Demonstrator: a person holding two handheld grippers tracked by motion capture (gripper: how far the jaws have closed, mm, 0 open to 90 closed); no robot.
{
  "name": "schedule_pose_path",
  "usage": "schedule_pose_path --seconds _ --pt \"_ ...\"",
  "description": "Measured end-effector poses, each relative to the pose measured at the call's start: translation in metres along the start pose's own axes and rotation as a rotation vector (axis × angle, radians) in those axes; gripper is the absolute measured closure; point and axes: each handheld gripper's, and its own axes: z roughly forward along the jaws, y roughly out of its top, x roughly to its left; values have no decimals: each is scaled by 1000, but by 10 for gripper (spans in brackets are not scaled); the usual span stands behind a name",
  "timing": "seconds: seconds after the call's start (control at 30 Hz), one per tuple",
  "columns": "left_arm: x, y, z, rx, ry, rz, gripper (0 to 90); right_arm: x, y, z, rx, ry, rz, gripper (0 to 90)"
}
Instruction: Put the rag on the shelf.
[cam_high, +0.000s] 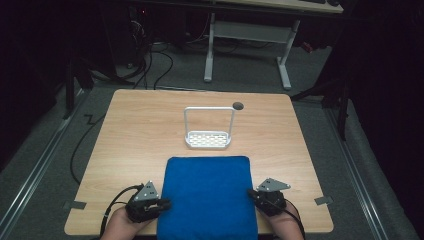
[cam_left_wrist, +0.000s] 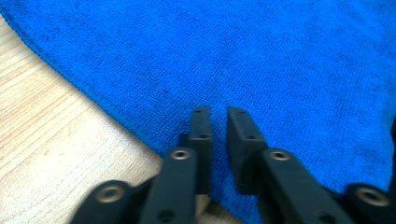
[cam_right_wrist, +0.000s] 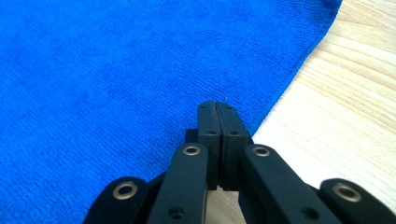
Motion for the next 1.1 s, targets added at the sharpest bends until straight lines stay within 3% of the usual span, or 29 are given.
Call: schedule_pose_path --seconds 0.1,0.2,0.33,0.43,0.63,0.73,0.97,1.1 --pt "8 2 -6 -77 36 -58 699 -4 0 -3 -52 16 33 844" --pt "20 6 -7 -133 105 -113 636 -7 1 -5 -78 4 56 812" --pt "40 15 4 -127 200 -175 560 -7 2 -4 -88 -11 55 768" --pt "55 22 16 -124 234 -205 527 -8 3 -5 -103 -27 61 747" --pt "79 48 46 -83 318 -216 525 -9 2 -5 -104 -34 75 748" --pt "87 55 54 -86 285 -245 547 -10 0 -7 -108 -37 82 736" --pt "80 58 60 -84 282 -172 776 -13 -11 -13 -107 -64 93 660" --pt "82 57 59 -83 259 -191 854 -15 -12 -14 -116 -71 103 619"
